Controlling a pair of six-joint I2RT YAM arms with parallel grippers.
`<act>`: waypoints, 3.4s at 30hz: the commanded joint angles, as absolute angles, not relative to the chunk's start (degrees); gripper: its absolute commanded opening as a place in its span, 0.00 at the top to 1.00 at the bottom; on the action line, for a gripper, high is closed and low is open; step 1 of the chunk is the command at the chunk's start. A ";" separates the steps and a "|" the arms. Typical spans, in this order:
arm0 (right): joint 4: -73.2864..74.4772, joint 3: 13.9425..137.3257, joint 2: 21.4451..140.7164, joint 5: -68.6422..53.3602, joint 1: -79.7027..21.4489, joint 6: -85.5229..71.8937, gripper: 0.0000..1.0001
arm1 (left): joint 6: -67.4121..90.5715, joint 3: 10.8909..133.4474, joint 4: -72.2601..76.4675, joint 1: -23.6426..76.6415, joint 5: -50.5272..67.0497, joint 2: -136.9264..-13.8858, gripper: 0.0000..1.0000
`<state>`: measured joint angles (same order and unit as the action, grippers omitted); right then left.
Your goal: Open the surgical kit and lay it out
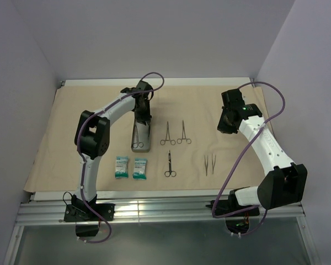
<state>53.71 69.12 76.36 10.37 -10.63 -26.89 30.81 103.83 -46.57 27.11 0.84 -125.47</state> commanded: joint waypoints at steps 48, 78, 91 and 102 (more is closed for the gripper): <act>54.76 71.02 74.88 12.30 -12.48 -29.00 0.94 | 28.92 103.71 -48.69 26.37 -7.91 -124.55 0.75; 55.72 71.19 74.27 13.18 -13.01 -28.74 0.94 | 27.33 102.48 -44.30 26.98 -0.53 -125.68 0.74; 55.63 72.07 75.06 13.01 -13.01 -29.09 0.94 | 27.07 102.83 -45.18 27.07 0.26 -128.41 0.76; 55.99 73.21 74.88 12.39 -13.09 -28.92 0.94 | 27.51 101.69 -45.09 26.98 0.35 -127.80 0.95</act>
